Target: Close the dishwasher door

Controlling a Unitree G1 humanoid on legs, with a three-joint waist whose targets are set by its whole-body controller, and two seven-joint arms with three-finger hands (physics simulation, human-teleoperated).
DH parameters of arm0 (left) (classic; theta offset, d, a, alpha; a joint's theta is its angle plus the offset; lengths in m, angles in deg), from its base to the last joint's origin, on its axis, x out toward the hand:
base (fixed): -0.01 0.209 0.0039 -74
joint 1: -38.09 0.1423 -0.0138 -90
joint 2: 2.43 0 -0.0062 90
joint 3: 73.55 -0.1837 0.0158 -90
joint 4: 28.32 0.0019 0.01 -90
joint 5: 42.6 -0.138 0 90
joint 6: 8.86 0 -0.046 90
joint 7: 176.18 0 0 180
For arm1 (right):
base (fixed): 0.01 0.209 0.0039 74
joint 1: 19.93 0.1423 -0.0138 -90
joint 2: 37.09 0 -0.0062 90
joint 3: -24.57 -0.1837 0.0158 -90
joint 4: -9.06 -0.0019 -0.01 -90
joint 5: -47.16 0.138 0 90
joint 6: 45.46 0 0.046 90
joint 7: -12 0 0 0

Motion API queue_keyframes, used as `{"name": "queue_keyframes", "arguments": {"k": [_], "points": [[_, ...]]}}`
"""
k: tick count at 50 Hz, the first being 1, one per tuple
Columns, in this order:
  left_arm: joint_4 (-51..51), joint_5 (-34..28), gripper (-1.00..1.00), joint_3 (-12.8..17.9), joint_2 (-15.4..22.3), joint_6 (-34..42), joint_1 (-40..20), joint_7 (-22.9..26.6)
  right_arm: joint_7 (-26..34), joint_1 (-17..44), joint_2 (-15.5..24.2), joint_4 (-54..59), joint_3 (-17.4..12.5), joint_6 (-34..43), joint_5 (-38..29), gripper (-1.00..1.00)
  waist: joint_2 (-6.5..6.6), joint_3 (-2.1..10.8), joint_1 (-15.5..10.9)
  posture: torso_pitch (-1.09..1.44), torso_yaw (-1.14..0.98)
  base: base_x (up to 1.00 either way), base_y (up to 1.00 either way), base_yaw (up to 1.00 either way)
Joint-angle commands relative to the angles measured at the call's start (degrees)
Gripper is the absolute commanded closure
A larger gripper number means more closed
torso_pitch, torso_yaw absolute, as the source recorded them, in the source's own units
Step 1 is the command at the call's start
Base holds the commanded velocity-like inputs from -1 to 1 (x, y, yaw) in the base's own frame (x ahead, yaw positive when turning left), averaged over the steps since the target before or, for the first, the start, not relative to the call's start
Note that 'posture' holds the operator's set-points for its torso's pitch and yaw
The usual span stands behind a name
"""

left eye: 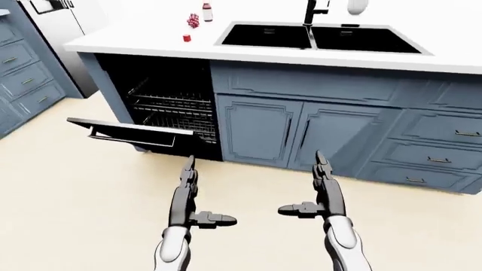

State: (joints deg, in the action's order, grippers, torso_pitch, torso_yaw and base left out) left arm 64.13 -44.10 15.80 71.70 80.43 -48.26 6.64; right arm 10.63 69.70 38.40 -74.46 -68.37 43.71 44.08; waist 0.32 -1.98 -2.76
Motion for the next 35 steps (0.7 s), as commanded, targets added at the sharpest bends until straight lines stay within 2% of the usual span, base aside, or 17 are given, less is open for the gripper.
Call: {"name": "queue_keyframes", "arguments": {"k": [1, 6, 9, 11, 14, 16, 19, 20, 21, 22, 24, 30, 32, 33, 34, 35], "points": [[-2.29, -0.02, -1.00, 0.11, 0.09, -1.83, -1.11, -0.07, -0.10, 1.02, 0.15, -2.28, -0.03, -1.61, 0.00, -1.00, -0.03, 0.72, -0.12, 0.00, 0.00, 0.00, 0.00, 0.71], [-3.19, 0.04, -1.00, 0.06, 0.11, -1.57, -0.66, 0.03, -0.08, 0.30, 0.08, -3.71, 0.12, -1.02, -0.22, -1.00, -0.34, 0.39, -0.88, 0.00, 0.00, 0.00, 0.00, 0.71], [-3.24, 0.01, -1.00, 0.10, 0.13, -1.63, -0.63, 0.03, -0.08, 0.14, 0.08, -3.95, 0.06, -0.96, -0.26, -1.00, -1.35, -0.10, -0.76, 0.00, 0.00, 0.00, 0.00, 0.71], [-3.43, 0.06, -1.00, 0.15, 0.15, -1.53, -0.59, 0.08, -0.05, -0.05, 0.04, -4.41, 0.15, -0.77, -0.36, -1.00, -1.42, -0.09, -0.79, 0.00, 0.00, 0.00, 0.00, 0.71], [-3.37, -0.03, -1.00, 0.09, 0.14, -1.67, -0.52, 0.08, -0.01, -0.01, 0.03, -4.34, 0.22, -0.83, -0.48, -1.00, -0.59, -0.18, 0.12, 0.00, 0.00, 0.00, 0.00, 0.71], [-3.55, 0.00, -1.00, 0.11, 0.16, -1.56, -0.47, 0.13, 0.01, 0.03, 0.06, -4.22, 0.22, -0.88, -0.58, -1.00, 0.30, 0.50, 0.43, 0.00, 0.00, 0.00, 0.00, 0.71], [-3.63, -0.09, -1.00, 0.04, 0.13, -1.63, -0.33, 0.12, 0.04, 0.01, 0.01, -4.22, 0.26, -1.02, -0.63, -1.00, 2.80, 0.43, 0.80, 0.00, 0.00, 0.00, 0.00, 0.73], [-3.68, -0.10, -1.00, 0.02, 0.13, -1.62, -0.27, 0.14, 0.02, 0.03, 0.00, -4.27, 0.29, -0.92, -0.69, -1.00, 4.51, 1.28, 0.36, 0.00, 0.00, 0.05, 0.00, 0.95], [-3.88, -0.05, -1.00, 0.02, 0.14, -1.58, -0.14, 0.20, 0.05, 0.06, 0.03, -4.22, 0.25, -0.95, -0.67, -1.00, 2.88, 0.39, -0.57, 0.00, 0.00, 0.05, 0.00, 0.98], [-3.81, 0.03, -1.00, 0.11, 0.18, -1.53, -0.26, 0.25, 0.08, 0.01, 0.02, -4.23, 0.23, -1.05, -0.63, -1.00, 3.15, 0.36, 0.04, 0.00, 0.00, 0.06, 0.00, 0.98], [-3.81, -0.07, -1.00, 0.02, 0.14, -1.64, -0.15, 0.24, 0.14, -0.03, -0.03, -4.17, 0.28, -1.21, -0.61, -1.00, 2.05, 0.52, -0.94, 0.00, 0.00, 0.06, 0.00, 0.99], [-4.02, -0.04, -1.00, 0.02, 0.13, -1.53, -0.01, 0.31, 0.16, -0.07, -0.03, -4.42, 0.22, -1.04, -0.57, -1.00, -2.18, -0.98, 0.39, 0.00, 0.00, 0.06, 0.00, 0.98], [-4.06, -0.01, -1.00, 0.05, 0.14, -1.48, -0.05, 0.32, 0.18, -0.15, -0.06, -4.58, 0.27, -0.99, -0.57, -1.00, -4.68, -0.33, 0.94, 0.00, 0.00, 0.06, 0.00, 0.99], [-4.03, -0.06, -1.00, 0.00, 0.12, -1.52, -0.06, 0.30, 0.17, -0.10, -0.05, -4.51, 0.25, -1.01, -0.57, -1.00, -7.25, 0.72, 1.81, 0.00, 0.00, 0.05, 0.00, 0.99], [-3.99, -0.08, -1.00, 0.00, 0.12, -1.53, -0.07, 0.29, 0.15, -0.09, -0.05, -4.53, 0.24, -0.98, -0.57, -1.00, -4.78, -0.21, 1.93, 0.00, 0.00, 0.06, 0.00, 1.00], [-3.95, -0.06, -1.00, 0.02, 0.13, -1.52, -0.10, 0.31, 0.14, -0.11, -0.07, -4.57, 0.27, -0.97, -0.59, -1.00, -5.40, -0.43, 1.61, 0.00, 0.00, 0.06, 0.00, 0.99]]}}
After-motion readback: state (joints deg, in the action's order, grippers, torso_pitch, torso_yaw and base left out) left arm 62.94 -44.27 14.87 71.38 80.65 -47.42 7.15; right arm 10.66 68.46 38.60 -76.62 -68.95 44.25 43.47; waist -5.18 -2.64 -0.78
